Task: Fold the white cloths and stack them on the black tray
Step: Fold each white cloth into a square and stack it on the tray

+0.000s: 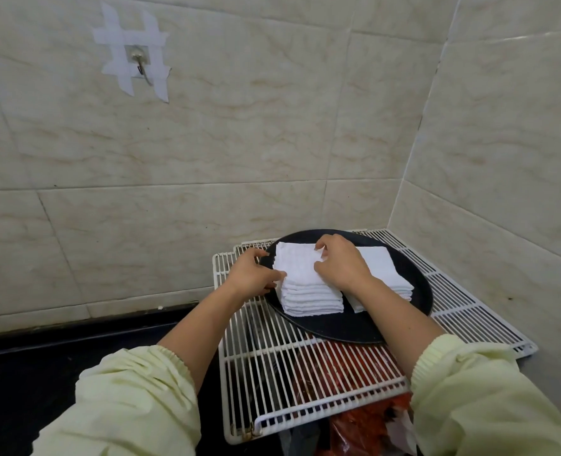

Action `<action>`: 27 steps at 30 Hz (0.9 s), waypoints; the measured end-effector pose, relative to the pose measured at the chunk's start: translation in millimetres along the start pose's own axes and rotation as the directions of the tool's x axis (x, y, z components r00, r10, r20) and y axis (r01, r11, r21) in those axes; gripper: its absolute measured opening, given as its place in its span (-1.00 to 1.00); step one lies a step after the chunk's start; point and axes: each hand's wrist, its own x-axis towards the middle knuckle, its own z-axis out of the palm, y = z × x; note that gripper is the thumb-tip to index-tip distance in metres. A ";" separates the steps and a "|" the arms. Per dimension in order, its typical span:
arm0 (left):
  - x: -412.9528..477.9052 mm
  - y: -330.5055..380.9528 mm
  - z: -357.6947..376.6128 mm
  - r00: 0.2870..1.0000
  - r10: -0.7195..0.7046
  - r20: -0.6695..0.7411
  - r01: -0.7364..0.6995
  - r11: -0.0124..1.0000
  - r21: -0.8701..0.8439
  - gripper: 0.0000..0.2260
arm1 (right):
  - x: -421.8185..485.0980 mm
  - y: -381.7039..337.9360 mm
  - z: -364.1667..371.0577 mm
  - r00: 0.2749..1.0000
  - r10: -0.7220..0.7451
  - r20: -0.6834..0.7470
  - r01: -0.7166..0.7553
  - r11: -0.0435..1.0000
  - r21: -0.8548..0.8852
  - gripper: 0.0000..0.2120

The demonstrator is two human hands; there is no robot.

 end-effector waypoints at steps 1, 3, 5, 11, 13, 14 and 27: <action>-1.6 0.3 -0.7 1.000 0.013 -0.016 -0.013 1.000 0.001 -0.51 | -2.0 -3.3 0.0 1.000 -0.018 -0.015 0.019 1.000 0.006 -0.68; -4.3 0.0 -3.6 0.998 0.038 -0.057 -0.038 0.999 0.006 -0.57 | -5.4 -11.3 0.7 0.998 -0.055 -0.031 0.056 0.998 0.024 -0.69; -5.0 -1.9 -7.8 0.993 0.062 -0.105 -0.060 0.998 0.022 -0.61 | -8.4 -19.9 1.4 0.996 -0.079 -0.031 0.080 0.996 0.039 -0.69; -15.4 -12.9 -30.0 0.953 0.149 -0.265 -0.119 0.985 0.125 -0.72 | -17.3 -49.7 6.4 0.990 -0.138 -0.035 0.140 0.987 0.083 -0.70; -22.0 -18.9 -41.9 0.924 0.205 -0.323 -0.139 0.967 0.214 -0.75 | -21.5 -63.6 10.0 0.983 -0.182 -0.032 0.184 0.978 0.100 -0.70; -26.5 -22.7 -49.0 0.909 0.226 -0.350 -0.139 0.956 0.257 -0.77 | -23.6 -71.4 13.4 0.978 -0.209 -0.025 0.211 0.972 0.108 -0.71; -157.0 -134.3 -205.2 0.731 0.194 -0.655 0.206 0.852 0.482 -0.76 | -86.3 -244.8 122.8 0.777 -0.568 0.272 0.539 0.823 0.181 -0.68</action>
